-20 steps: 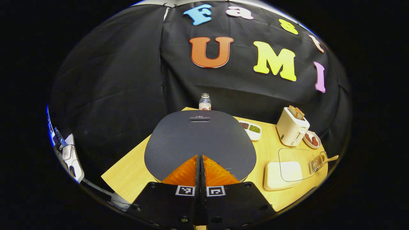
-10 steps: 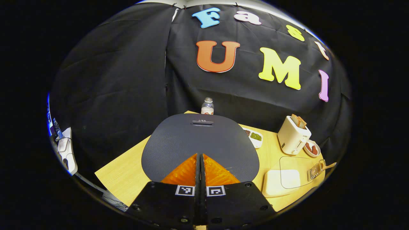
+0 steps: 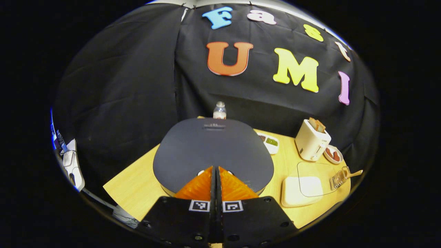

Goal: Close the left gripper, press the button to open the rice cooker; take a wooden spoon from the chopstick holder with the right hand, scoop a spoonful of rice and pour it into the rice cooker, then put the wooden spoon back into the chopstick holder.

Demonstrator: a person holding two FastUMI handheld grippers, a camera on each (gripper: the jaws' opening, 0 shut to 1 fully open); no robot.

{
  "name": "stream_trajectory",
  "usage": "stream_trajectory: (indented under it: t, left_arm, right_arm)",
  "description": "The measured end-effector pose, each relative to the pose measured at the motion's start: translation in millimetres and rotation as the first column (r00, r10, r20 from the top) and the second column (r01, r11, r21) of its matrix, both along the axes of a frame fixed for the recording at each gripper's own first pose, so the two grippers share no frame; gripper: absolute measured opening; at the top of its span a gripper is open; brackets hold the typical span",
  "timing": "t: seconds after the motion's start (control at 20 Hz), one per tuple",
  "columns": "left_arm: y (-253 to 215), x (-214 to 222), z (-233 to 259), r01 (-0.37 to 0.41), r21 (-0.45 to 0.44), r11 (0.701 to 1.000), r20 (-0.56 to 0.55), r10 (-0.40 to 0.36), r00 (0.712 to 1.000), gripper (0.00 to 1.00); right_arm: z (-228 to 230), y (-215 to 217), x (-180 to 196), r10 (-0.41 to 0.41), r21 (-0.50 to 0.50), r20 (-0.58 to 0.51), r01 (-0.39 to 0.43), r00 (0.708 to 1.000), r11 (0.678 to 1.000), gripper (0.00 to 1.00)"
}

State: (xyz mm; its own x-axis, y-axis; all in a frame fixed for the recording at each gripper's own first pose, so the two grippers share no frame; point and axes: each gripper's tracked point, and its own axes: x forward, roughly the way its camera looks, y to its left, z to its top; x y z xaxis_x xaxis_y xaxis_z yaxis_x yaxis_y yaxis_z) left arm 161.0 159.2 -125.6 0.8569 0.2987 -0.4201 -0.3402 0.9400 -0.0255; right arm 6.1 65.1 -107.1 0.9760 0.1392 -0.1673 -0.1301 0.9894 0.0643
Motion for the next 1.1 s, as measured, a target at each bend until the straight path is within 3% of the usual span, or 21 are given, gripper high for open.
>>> stream_trajectory:
  t: [0.25,0.35,0.4,0.5,0.55,0.65,0.7,0.75,0.85,1.1]
  left_arm:
    - [-0.3,-0.3,7.4,0.016,-0.005,1.000,0.042,-0.016,0.999,0.00]
    - [-19.7,-3.7,22.6,0.072,-0.022,0.997,0.107,-0.069,0.992,0.03]
    - [-29.9,-5.3,36.5,0.091,-0.011,0.996,0.158,-0.088,0.984,0.35]
    - [-20.0,-10.5,71.6,0.008,0.137,0.991,0.266,-0.044,0.963,0.99]
    - [-17.2,-17.4,89.7,-0.035,0.219,0.975,0.310,-0.036,0.950,0.99]
    - [-30.4,-37.2,111.0,-0.062,0.292,0.954,0.340,-0.043,0.939,0.87]
    - [-37.8,-43.7,116.9,-0.060,0.299,0.953,0.352,-0.052,0.935,0.96]
    - [-47.1,-53.0,123.8,-0.054,0.293,0.955,0.369,-0.060,0.928,0.88]
    - [-62.1,-68.3,128.0,-0.029,0.261,0.965,0.395,-0.080,0.915,0.95]
    - [-88.9,-99.0,102.0,0.036,0.233,0.972,0.377,-0.124,0.918,0.96]
  right_arm:
    - [-3.6,-0.2,-0.6,0.001,-0.011,-0.006,-0.001,1.000,1.000,1.00]
    - [-5.9,-3.9,2.3,-0.014,-0.019,-0.004,0.014,1.000,1.000,1.00]
    - [-7.7,-4.2,4.4,-0.021,-0.020,-0.006,0.021,1.000,1.000,1.00]
    - [-12.8,-1.0,7.3,-0.022,-0.022,-0.016,0.022,1.000,1.000,1.00]
    - [-16.3,1.3,8.2,-0.017,-0.022,-0.021,0.017,1.000,1.000,1.00]
    - [-20.9,5.3,10.3,-0.011,-0.025,-0.026,0.010,1.000,1.000,1.00]
    - [-22.5,6.4,11.4,-0.008,-0.027,-0.026,0.007,1.000,1.000,1.00]
    - [-24.5,9.4,12.6,-0.002,-0.029,-0.023,0.001,1.000,1.000,1.00]
    - [-29.1,13.8,17.4,0.011,-0.030,-0.018,-0.012,1.000,0.999,1.00]
    - [-52.6,15.8,45.5,-0.001,-0.043,-0.043,-0.001,0.999,0.999,1.00]
